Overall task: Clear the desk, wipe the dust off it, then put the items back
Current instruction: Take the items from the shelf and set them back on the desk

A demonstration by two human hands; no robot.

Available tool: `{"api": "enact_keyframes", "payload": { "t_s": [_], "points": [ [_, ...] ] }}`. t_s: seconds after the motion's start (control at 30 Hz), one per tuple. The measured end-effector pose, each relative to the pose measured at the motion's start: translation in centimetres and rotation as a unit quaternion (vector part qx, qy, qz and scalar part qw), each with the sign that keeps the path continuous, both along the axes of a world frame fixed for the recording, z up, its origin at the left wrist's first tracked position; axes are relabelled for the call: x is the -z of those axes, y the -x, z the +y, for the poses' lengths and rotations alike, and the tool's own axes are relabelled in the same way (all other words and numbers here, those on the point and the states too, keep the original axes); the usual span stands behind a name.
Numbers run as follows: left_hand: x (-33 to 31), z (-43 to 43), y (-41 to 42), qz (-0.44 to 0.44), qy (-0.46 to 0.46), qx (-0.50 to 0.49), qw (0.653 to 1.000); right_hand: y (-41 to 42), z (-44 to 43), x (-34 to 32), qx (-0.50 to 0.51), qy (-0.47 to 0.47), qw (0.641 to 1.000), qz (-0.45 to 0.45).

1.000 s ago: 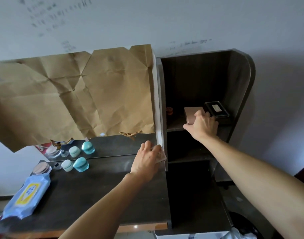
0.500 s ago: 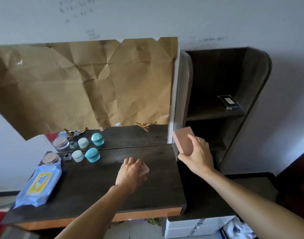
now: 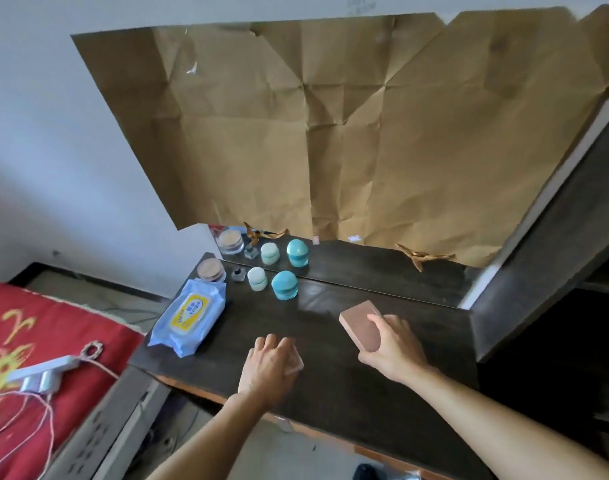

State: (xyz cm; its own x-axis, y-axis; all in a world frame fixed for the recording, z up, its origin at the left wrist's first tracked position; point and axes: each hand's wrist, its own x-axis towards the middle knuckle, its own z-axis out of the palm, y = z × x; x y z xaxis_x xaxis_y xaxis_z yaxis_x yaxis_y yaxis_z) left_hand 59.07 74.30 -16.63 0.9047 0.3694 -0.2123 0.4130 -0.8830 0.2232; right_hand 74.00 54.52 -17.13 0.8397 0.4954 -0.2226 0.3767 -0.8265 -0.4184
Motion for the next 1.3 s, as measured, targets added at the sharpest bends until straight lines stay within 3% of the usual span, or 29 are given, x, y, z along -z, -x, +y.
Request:
{"api": "enact_keyframes", "payload": {
  "t_s": [0.37, 0.63, 0.8, 1.03, 1.3],
  "points": [
    [3.1, 6.4, -8.8, 0.041, -0.008, 0.090, 0.995, -7.9, 7.1, 5.6, -0.091, 0.088, 0.991, 0.043],
    [6.6, 8.4, -18.1, 0.083, -0.045, 0.216, 0.972, -10.4, 8.1, 8.1, -0.141, 0.170, 0.975, 0.002],
    [9.1, 9.3, -21.0, 0.088, -0.067, 0.292, 0.950, -10.6, 9.0, 8.7, -0.161, 0.171, 0.972, -0.021],
    [10.0, 10.3, -21.3, 0.081, -0.049, 0.340, 0.936, -9.7, 9.0, 9.1, -0.133, 0.149, 0.979, -0.037],
    [6.7, 6.7, -21.2, 0.035, -0.021, 0.339, 0.940, -5.9, 2.9, 7.5, 0.046, 0.097, 0.993, -0.057]
  ]
}}
